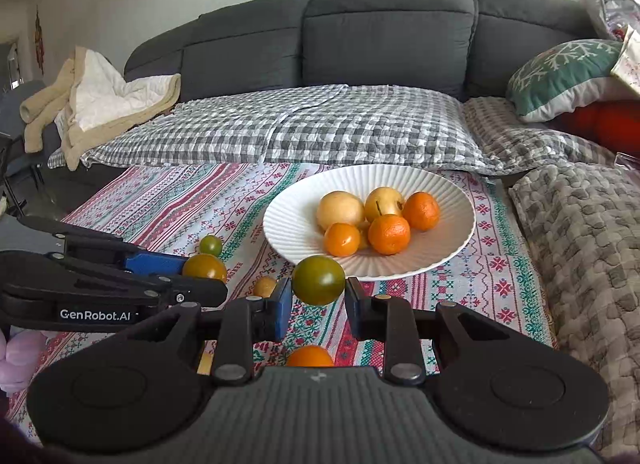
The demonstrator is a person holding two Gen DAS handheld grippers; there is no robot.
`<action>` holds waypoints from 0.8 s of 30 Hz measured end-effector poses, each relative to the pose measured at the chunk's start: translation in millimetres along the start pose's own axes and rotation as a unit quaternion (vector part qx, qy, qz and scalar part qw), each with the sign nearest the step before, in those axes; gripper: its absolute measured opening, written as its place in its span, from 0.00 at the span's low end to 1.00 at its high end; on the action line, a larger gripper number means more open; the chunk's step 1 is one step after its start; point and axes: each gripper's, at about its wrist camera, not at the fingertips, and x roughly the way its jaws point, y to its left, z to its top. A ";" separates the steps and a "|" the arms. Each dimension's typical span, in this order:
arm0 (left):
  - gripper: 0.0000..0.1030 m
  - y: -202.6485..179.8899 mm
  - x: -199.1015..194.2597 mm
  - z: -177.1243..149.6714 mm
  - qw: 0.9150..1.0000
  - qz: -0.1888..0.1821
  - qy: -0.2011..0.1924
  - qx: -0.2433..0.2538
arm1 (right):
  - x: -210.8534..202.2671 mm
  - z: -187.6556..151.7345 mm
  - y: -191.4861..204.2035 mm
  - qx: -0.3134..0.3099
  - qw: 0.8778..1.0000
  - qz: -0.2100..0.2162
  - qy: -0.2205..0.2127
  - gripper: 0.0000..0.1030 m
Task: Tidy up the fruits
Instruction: 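Carry both small fruits into the white bowl and open both tools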
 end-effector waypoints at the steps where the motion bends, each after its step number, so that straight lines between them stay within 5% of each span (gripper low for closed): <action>1: 0.28 -1.4 2.0 2.5 1.000 0.001 -0.001 0.000 | 1.1 2.4 -3.9 0.005 1.000 -0.004 -0.002 0.25; 24: 0.28 5.8 73.3 49.6 0.998 0.043 0.031 0.034 | 45.0 20.8 -58.7 0.017 0.999 -0.045 0.007 0.25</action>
